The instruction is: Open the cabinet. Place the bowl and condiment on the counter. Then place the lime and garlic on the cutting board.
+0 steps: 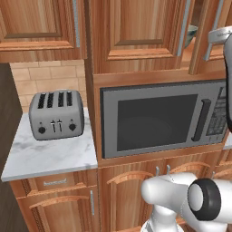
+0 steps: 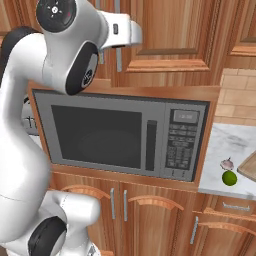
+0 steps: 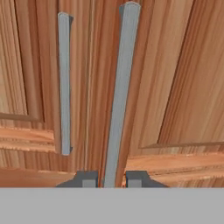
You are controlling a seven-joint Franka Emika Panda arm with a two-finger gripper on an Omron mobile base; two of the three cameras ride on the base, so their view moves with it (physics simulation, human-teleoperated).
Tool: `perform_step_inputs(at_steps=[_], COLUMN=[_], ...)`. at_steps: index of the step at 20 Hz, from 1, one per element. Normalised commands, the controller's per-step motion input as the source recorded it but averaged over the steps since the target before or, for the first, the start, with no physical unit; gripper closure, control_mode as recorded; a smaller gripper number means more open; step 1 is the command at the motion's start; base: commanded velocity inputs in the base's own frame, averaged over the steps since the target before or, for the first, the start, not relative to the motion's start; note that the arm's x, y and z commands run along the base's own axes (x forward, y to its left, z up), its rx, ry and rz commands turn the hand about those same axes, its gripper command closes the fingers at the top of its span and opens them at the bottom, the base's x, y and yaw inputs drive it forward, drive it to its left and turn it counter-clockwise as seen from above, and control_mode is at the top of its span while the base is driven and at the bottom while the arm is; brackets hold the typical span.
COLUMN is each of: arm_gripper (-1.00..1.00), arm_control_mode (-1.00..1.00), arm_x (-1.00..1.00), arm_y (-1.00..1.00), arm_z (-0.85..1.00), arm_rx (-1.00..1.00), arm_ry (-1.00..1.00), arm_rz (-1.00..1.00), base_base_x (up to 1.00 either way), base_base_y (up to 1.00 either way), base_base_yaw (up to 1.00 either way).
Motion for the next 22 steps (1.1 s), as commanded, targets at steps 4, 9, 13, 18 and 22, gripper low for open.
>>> perform_step_inputs(at_steps=[4,9,13,18,22], arm_gripper=[-1.00,-1.00,-1.00,-1.00,-1.00], arm_control_mode=[-1.00,-1.00,-1.00,-1.00,-1.00], arm_x=[-0.28,-0.25,-0.15,-0.05,0.10], arm_y=[0.31,0.37,0.47,0.47,0.26], arm_z=[0.20,0.14,0.01,0.00,-0.11], arm_rx=[-0.07,-0.16,-0.23,-0.25,-0.18], arm_ry=[0.00,0.00,-0.01,-0.04,-0.02], arm_rz=[0.02,0.03,0.07,0.08,0.01], base_base_x=[0.00,0.00,0.00,0.00,0.00], base_base_y=[0.00,0.00,0.00,0.00,0.00], base_base_yaw=[0.00,0.00,0.00,0.00,0.00])
